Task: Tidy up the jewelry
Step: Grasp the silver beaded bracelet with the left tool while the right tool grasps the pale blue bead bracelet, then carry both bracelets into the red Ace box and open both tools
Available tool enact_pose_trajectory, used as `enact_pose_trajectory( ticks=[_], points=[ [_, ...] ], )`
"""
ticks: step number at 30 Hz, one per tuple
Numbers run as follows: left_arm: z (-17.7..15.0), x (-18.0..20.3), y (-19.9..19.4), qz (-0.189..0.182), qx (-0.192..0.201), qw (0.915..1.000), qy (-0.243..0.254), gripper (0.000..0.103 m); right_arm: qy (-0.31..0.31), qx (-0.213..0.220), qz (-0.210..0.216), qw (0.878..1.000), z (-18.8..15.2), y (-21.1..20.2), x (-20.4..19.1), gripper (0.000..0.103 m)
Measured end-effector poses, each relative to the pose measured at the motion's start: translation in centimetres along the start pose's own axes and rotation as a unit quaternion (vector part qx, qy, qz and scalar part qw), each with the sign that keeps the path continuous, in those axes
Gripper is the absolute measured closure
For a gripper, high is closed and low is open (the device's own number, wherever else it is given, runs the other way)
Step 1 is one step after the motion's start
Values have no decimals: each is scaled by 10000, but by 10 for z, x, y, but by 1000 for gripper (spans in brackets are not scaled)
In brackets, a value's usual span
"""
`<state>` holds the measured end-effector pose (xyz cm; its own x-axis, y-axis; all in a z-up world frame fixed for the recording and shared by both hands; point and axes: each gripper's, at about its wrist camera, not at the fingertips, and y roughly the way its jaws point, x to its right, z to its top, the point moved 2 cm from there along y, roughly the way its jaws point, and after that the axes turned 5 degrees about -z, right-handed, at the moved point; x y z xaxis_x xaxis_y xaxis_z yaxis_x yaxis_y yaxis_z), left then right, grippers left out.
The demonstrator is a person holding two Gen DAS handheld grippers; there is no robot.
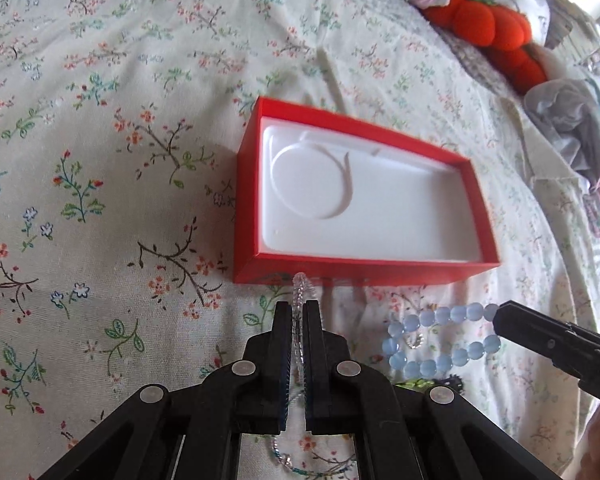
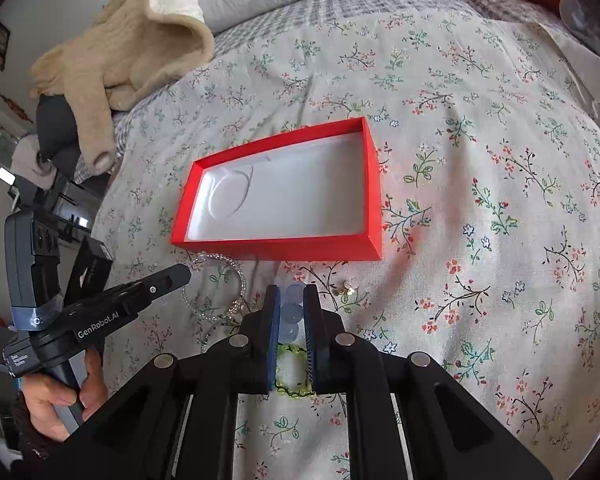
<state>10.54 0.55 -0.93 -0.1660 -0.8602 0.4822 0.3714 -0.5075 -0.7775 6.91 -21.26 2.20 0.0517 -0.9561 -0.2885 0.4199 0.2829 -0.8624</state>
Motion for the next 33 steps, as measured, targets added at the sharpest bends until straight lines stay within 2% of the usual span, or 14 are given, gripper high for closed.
enact_pose_trajectory(
  ticks=[4,13,20,23,25,29,33],
  points=[
    [3,14,-11,-151,157,9997,103,103,-60,229,49,9997,4,-16,-8,91],
    [16,40,-31,-808,540,9949,287,103,16,827,141,9965,19,-52,-20,91],
    [42,56,-21,-1255,755,9884,403,103,-104,1198,96,9927,43,-55,-41,91],
    [53,48,-8,-1400,761,9870,219,103,-160,1245,40,9921,51,-46,-46,91],
    [56,38,3,-1262,694,9895,83,103,-197,1237,47,9921,55,-38,-48,91],
    [58,17,20,-673,602,9959,23,103,-253,1103,189,9934,58,-19,-51,91],
    [57,1,30,-266,566,9980,-62,103,-235,1012,-84,9946,60,-4,-43,91]
  ],
)
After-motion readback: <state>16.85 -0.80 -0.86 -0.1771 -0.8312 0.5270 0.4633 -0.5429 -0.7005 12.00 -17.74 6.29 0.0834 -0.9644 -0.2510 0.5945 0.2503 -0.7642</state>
